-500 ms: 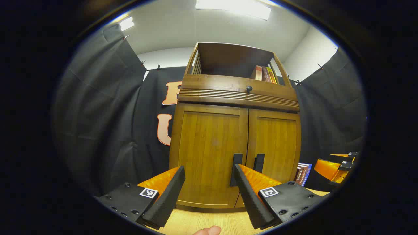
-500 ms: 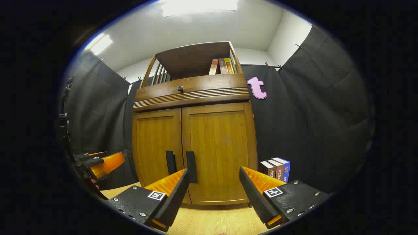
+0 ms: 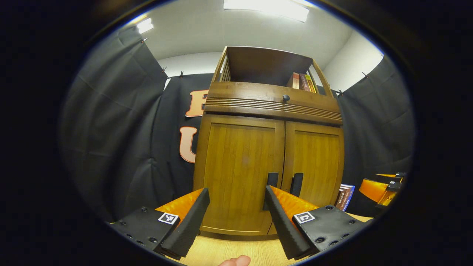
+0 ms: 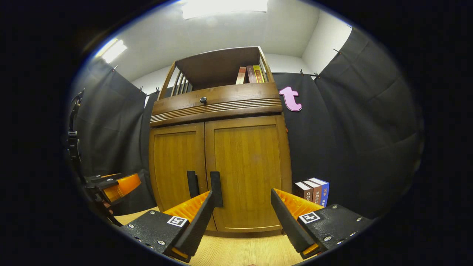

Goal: Open the right door of the double-door shoe cabinet with the right hand, and open the left door with the left hand.

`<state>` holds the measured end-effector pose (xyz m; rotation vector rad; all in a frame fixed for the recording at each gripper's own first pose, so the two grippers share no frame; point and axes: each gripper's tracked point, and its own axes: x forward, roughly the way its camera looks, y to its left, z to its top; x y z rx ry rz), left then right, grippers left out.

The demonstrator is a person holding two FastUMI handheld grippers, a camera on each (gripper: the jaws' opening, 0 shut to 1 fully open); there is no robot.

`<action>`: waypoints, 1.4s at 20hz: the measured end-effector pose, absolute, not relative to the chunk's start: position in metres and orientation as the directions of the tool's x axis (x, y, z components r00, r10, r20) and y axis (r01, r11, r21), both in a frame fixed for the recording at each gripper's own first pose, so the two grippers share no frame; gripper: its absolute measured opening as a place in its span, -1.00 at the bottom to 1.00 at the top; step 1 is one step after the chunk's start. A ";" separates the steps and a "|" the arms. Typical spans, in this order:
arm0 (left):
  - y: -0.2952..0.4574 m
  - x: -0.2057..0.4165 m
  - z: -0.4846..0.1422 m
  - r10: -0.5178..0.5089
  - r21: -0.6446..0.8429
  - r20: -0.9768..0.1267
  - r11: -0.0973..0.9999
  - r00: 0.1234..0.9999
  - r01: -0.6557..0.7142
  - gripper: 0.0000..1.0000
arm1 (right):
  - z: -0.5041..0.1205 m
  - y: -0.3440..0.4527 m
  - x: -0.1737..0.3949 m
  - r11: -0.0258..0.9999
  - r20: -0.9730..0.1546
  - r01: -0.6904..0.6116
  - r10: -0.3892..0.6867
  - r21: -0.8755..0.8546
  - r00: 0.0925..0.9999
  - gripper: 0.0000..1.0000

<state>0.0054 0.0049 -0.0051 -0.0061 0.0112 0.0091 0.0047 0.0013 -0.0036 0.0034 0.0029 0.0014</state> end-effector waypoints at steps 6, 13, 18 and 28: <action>0.001 0.006 -0.006 -0.004 -0.006 -0.016 1.000 1.000 0.003 0.93 | -0.006 0.003 0.006 1.000 -0.007 -0.005 0.005 0.002 1.000 0.88; -0.002 0.005 -0.009 -0.008 -0.011 -0.025 1.000 1.000 0.008 0.94 | -0.012 -0.001 0.009 1.000 -0.018 0.003 -0.003 0.005 1.000 0.88; -0.001 0.005 -0.012 -0.006 0.003 -0.034 1.000 0.999 0.006 0.94 | -0.015 0.005 0.019 1.000 -0.025 -0.005 0.005 0.011 1.000 0.88; 0.003 0.001 -0.012 -0.008 -0.001 -0.036 1.000 0.999 0.008 0.94 | -0.033 0.052 0.102 0.996 -0.051 -0.082 0.081 -0.023 0.995 0.87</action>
